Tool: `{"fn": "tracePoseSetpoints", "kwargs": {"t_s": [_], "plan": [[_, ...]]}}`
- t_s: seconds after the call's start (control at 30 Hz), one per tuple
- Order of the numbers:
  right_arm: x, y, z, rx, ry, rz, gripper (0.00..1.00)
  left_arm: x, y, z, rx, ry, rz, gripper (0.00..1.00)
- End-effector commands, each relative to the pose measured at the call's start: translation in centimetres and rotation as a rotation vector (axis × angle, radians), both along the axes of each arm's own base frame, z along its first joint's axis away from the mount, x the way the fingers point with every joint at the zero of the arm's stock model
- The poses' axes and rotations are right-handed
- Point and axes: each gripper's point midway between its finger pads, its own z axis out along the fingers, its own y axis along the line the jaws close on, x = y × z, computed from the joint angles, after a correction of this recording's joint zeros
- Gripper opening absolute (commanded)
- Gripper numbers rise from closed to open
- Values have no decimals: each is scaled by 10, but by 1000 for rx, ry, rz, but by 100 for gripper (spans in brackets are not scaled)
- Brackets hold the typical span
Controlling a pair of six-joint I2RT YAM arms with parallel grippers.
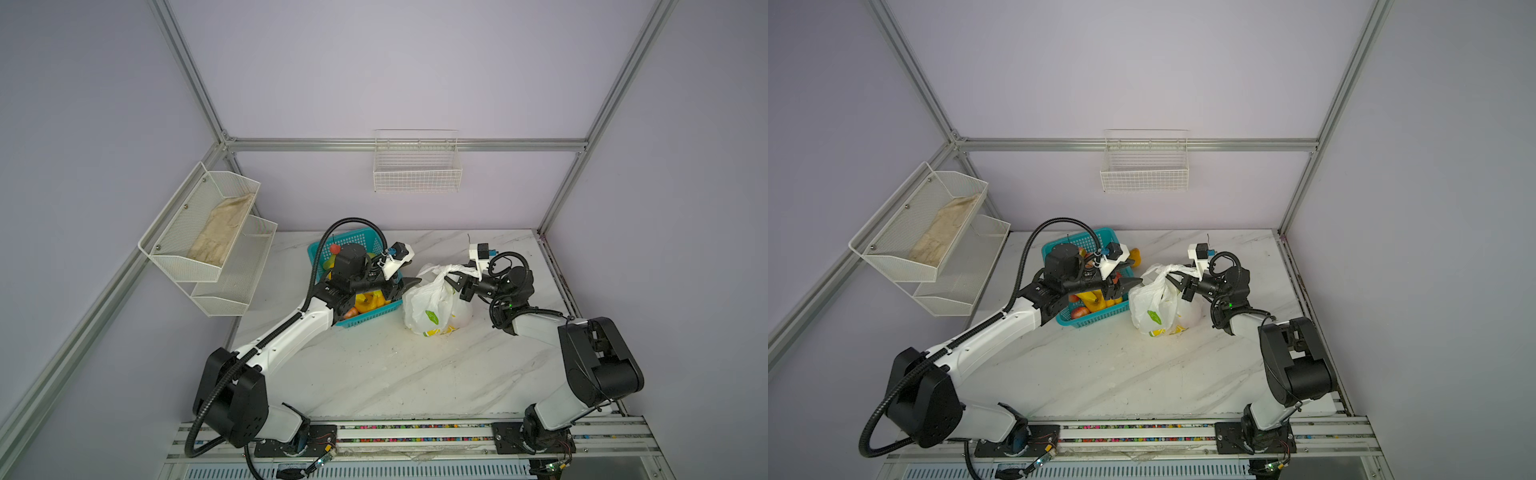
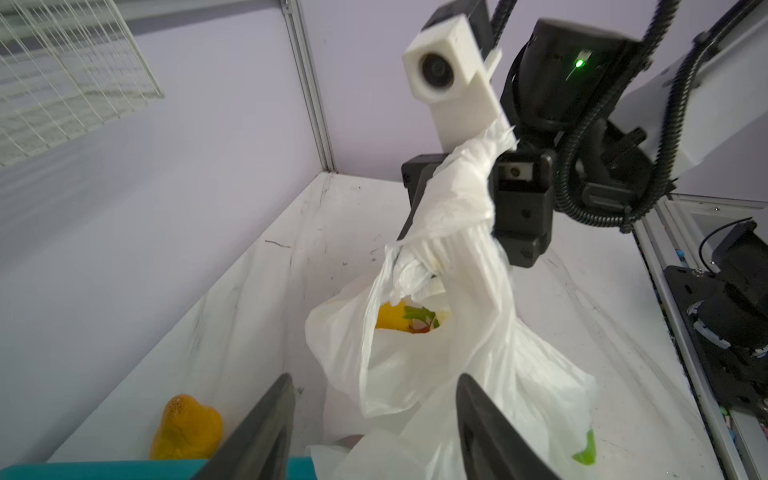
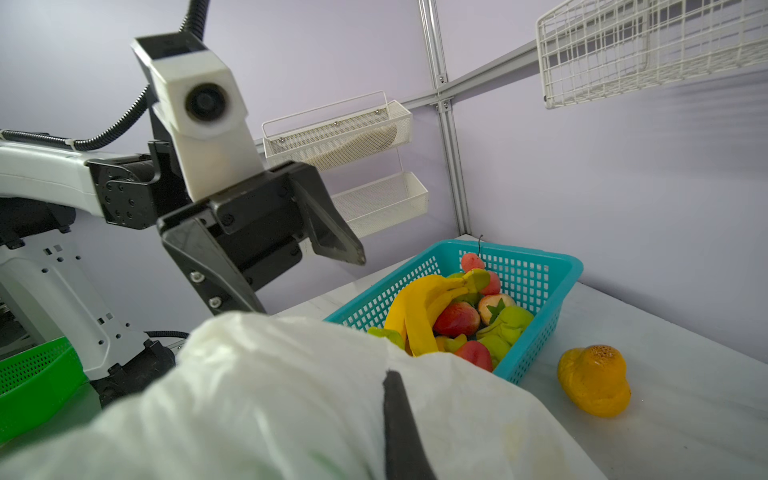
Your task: Place the fake fruits into the plastic bag and tie a complex knot
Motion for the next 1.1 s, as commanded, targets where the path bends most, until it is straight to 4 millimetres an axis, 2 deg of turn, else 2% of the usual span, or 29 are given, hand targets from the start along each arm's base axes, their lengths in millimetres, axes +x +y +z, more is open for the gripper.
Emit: {"fn": "tracePoseSetpoints", "kwargs": {"t_s": [0.0,0.13,0.2,0.53,0.73,0.87,1.07], "plan": [[-7,-2,16,2,-68,6,0,11,-10,25,10,-38,-34,61],[-9,-2,18,1,-73,4,0,19,-18,21,5,-7,-57,60],[-10,-2,19,0,-74,4,0,23,-22,17,9,8,-66,56],[-17,-2,28,9,-48,31,0,27,-41,10,-45,100,-113,25],[-9,-1,35,-31,66,98,0,10,-53,24,-148,148,-159,1],[-3,-7,34,-76,138,110,0,-7,-59,31,-218,168,-165,0],[-11,-18,37,-80,174,99,0,-35,-70,35,-230,160,-188,0]]}}
